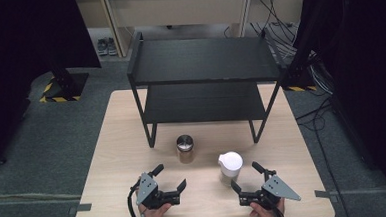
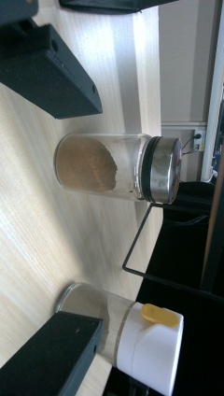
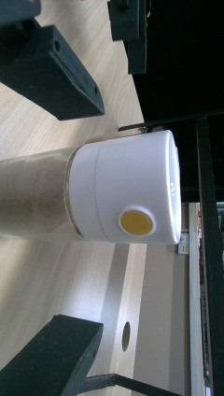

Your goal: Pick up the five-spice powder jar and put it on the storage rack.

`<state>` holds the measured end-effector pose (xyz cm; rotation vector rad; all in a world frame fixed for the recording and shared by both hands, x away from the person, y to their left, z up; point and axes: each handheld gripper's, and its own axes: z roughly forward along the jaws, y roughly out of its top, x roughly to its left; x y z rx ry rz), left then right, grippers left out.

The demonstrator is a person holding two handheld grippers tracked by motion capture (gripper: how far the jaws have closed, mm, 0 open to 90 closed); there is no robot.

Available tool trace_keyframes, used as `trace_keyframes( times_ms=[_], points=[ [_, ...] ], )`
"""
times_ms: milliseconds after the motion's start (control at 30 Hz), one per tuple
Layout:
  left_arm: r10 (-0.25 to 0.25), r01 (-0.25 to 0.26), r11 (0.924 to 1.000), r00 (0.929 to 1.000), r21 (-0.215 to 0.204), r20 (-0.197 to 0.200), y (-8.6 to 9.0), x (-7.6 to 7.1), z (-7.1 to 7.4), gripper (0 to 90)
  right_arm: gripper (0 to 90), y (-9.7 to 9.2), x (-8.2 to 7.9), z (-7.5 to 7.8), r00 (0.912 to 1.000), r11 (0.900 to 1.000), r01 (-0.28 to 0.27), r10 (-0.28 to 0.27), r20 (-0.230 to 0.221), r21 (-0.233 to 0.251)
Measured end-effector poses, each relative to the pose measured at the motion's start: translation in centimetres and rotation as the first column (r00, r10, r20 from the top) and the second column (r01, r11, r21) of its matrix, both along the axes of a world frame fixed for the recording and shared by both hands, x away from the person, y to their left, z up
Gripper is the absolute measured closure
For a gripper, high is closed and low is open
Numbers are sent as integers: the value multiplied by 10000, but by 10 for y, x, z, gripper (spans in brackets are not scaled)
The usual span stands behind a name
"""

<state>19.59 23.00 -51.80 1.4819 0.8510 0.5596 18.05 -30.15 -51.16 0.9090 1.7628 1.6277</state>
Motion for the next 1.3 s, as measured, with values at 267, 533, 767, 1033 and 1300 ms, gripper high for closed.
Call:
trace_keyframes(
  times_ms=[267,533,767,1033,1300],
  points=[
    [-23,15,9989,9999,463,166,-11,20,19,3,4,-1,-1,0,10000,10000,36,-36,-26,79],
    [152,-148,9943,9999,1054,-28,-25,42,33,3,4,-2,-1,-1,10000,9998,79,-79,-50,167],
    [311,-264,9889,9991,1459,-299,-36,65,40,4,4,-2,-1,-1,9999,9998,104,-102,-65,188],
    [311,-234,9921,9976,1230,-612,-38,85,35,10,4,-2,-2,-1,9999,9998,130,-129,-72,180],
    [112,-19,9934,9967,1143,-808,-41,98,32,4,4,-3,-2,-1,9998,9996,171,-169,-84,204]
  ],
)
